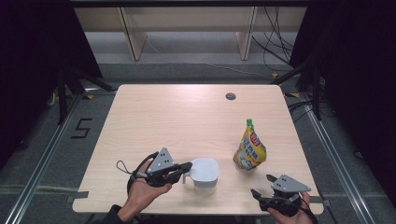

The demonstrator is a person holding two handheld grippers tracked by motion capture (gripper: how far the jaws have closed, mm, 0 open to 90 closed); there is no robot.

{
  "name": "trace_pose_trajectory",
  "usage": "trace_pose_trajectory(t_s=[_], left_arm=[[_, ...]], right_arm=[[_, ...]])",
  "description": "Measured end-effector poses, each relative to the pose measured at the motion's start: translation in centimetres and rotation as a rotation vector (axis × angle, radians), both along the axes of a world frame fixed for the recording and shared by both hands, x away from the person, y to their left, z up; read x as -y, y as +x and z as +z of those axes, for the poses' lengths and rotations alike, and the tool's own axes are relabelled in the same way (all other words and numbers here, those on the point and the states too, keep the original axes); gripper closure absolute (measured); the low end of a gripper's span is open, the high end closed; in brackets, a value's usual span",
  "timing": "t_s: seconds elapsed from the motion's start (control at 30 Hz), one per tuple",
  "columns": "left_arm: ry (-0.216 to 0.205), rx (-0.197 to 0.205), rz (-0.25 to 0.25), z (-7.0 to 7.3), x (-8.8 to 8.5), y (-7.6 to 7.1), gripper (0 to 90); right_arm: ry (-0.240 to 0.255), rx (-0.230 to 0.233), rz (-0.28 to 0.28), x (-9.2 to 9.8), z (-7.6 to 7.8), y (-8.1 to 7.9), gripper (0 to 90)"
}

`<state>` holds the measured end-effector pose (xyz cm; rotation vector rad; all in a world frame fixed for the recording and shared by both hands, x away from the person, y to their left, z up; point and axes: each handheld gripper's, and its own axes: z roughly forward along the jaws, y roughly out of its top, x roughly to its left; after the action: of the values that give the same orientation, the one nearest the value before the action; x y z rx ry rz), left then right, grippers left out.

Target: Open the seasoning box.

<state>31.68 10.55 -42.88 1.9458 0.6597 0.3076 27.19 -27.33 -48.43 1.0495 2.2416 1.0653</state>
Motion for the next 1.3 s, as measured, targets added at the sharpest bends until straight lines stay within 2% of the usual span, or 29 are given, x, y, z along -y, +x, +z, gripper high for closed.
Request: trace_pose_trajectory(t_s=[0.03,0.07,0.13,0.2,0.23,0.27,0.33,0.37,0.4,0.43,0.5,0.6,0.67,0.7,0.8,0.83,0.87,0.93,0.97,1.03,1.07,1.1,1.13,1.17,1.23,1.3], left_arm=[[0.001,0.002,-0.009,-0.2,0.0,0.1,88.9],[0.004,0.010,-0.008,-0.2,0.0,0.2,88.9],[-0.001,0.004,-0.006,-0.2,0.0,0.2,89.0],[-0.003,0.003,-0.003,-0.2,0.0,0.2,89.0],[-0.002,0.002,-0.002,-0.3,-0.1,0.2,89.0],[0.000,0.008,-0.005,-0.3,-0.1,0.2,89.0],[-0.007,0.004,-0.002,-0.3,-0.1,0.2,88.9],[-0.013,0.004,-0.004,-0.4,-0.2,0.2,88.9],[-0.017,-0.004,0.002,-0.4,-0.2,0.2,89.0],[-0.017,-0.004,0.002,-0.4,-0.2,0.2,89.0],[-0.017,-0.002,0.004,-0.4,-0.2,0.1,88.9],[-0.020,-0.004,0.005,-0.4,-0.2,0.1,88.9],[-0.020,-0.003,0.005,-0.5,-0.2,0.1,88.9],[-0.020,-0.003,0.005,-0.5,-0.2,0.1,89.0],[-0.019,0.009,-0.003,-0.5,-0.3,0.1,88.9],[-0.019,0.007,-0.002,-0.5,-0.3,0.1,89.0],[-0.025,0.006,-0.003,-0.5,-0.3,0.1,88.9],[-0.026,-0.002,0.002,-0.6,-0.4,0.1,89.0],[-0.017,0.006,-0.001,-0.6,-0.5,0.1,89.0],[-0.018,0.005,0.000,-0.6,-0.5,0.1,89.0],[-0.019,0.006,-0.001,-0.6,-0.5,0.1,88.9],[-0.019,0.006,-0.001,-0.6,-0.5,0.1,89.0],[-0.019,0.005,-0.001,-0.6,-0.5,0.1,89.0],[-0.019,0.005,-0.001,-0.6,-0.5,0.1,88.9],[-0.018,0.006,-0.001,-0.6,-0.5,0.1,89.0],[-0.017,0.006,-0.002,-0.6,-0.5,0.1,89.0]], right_arm=[[0.003,0.005,0.012,-0.1,0.0,0.0,25.3],[0.021,-0.014,0.026,-0.2,-0.1,0.0,25.6],[0.022,-0.018,0.023,-0.2,-0.1,0.0,25.8],[0.012,-0.012,0.015,-0.2,0.0,-0.1,26.8],[-0.003,0.011,0.024,-0.1,0.0,0.0,27.4],[0.003,0.009,0.026,-0.2,0.1,-0.1,28.0],[0.023,-0.027,0.012,-0.4,0.1,-0.4,28.1],[0.023,-0.027,0.012,-0.4,0.1,-0.4,28.1],[0.022,0.000,0.053,-0.3,0.1,-0.1,25.6],[0.024,-0.011,0.044,-0.5,0.1,-0.2,24.7],[0.021,0.014,0.057,-0.7,0.0,-0.2,23.6],[0.046,0.006,0.062,-1.0,0.1,-0.3,22.2],[0.049,0.044,0.078,-1.0,0.4,-0.3,23.1],[0.049,0.044,0.078,-1.0,0.4,-0.3,23.1],[0.090,0.019,0.096,-1.1,0.6,-0.5,37.4],[0.096,0.019,0.103,-1.1,0.6,-0.5,40.5],[0.089,0.042,0.107,-1.0,0.6,-0.5,43.0],[0.117,0.003,0.103,-1.2,0.7,-0.8,47.6],[0.120,0.011,0.113,-1.3,0.6,-0.7,50.1],[0.095,0.042,0.137,-1.3,0.8,-0.6,54.3],[0.103,0.028,0.144,-1.6,0.8,-0.6,56.8],[0.106,0.034,0.153,-1.7,0.9,-0.7,60.1],[0.104,0.052,0.161,-1.9,1.1,-0.7,62.3],[0.109,0.046,0.166,-2.0,1.2,-0.7,65.0],[0.107,0.080,0.189,-2.3,1.4,-0.6,70.0],[0.101,0.086,0.195,-2.5,1.4,-0.5,72.9]])
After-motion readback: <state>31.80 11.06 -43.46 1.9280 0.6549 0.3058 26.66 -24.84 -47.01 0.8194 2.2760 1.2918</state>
